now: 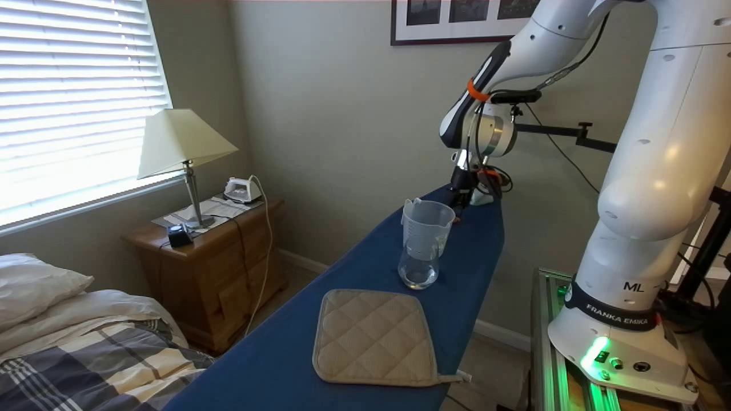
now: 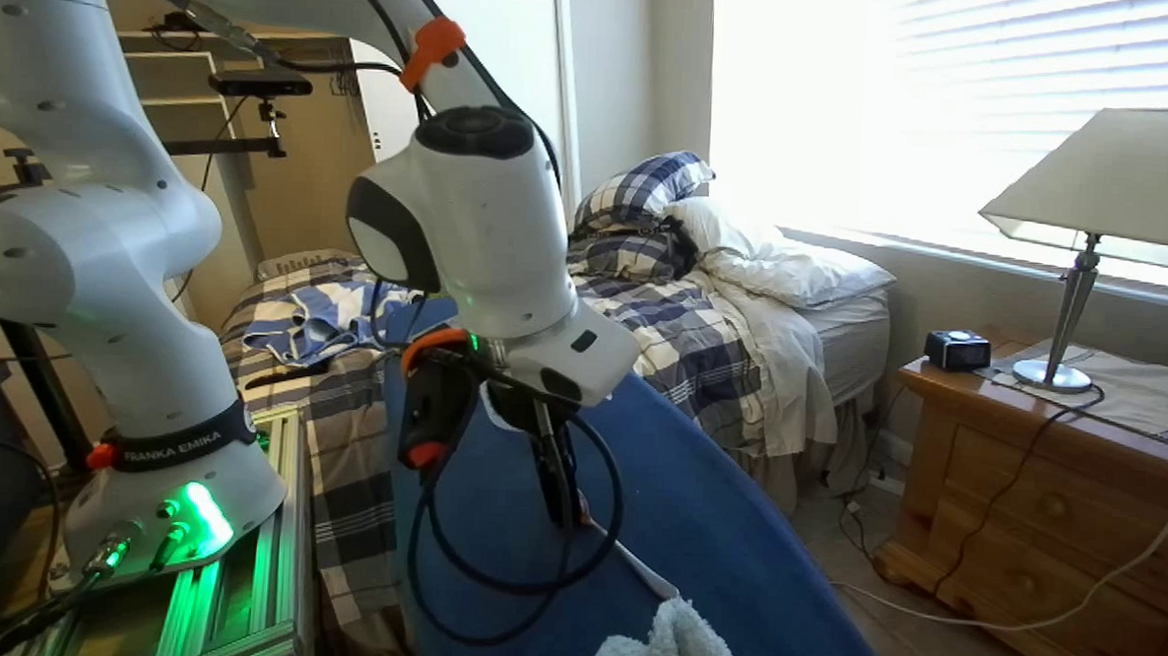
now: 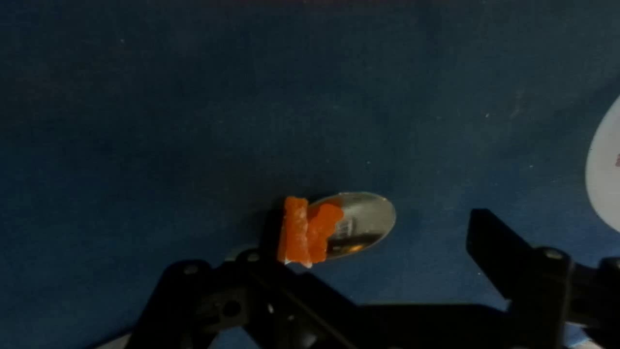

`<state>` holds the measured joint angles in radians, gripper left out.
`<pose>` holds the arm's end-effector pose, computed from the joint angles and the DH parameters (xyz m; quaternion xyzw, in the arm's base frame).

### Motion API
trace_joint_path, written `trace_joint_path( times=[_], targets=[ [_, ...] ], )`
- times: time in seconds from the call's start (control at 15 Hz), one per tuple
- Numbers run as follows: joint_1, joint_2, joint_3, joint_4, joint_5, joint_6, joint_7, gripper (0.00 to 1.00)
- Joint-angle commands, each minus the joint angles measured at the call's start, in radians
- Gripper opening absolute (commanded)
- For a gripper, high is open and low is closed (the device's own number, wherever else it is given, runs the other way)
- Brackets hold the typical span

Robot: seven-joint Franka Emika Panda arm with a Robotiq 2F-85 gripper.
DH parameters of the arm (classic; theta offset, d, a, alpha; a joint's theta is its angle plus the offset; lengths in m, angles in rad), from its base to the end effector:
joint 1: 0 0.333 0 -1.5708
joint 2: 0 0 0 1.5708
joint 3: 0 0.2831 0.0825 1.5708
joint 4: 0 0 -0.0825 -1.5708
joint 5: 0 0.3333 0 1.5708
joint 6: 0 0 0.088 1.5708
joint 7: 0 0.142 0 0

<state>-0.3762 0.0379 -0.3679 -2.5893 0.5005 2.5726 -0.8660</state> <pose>0.3012 -0.2777 0.2178 -0.9805 0.1526 -0.0710 0.1013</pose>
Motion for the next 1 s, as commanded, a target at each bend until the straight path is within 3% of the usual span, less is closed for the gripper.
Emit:
trace_joint_path(
  times=[0.0, 0.2, 0.47, 0.93],
  targets=[
    [-0.002, -0.035, 0.010, -0.016, 0.003, -0.003, 0.016, 0.75],
    [0.001, -0.047, 0.011, -0.015, 0.003, -0.005, 0.018, 0.65],
    [0.006, -0.064, 0.010, -0.016, 0.002, -0.006, 0.021, 0.70],
    [0.013, -0.074, 0.007, -0.017, 0.005, -0.005, 0.023, 0.69]
  ],
)
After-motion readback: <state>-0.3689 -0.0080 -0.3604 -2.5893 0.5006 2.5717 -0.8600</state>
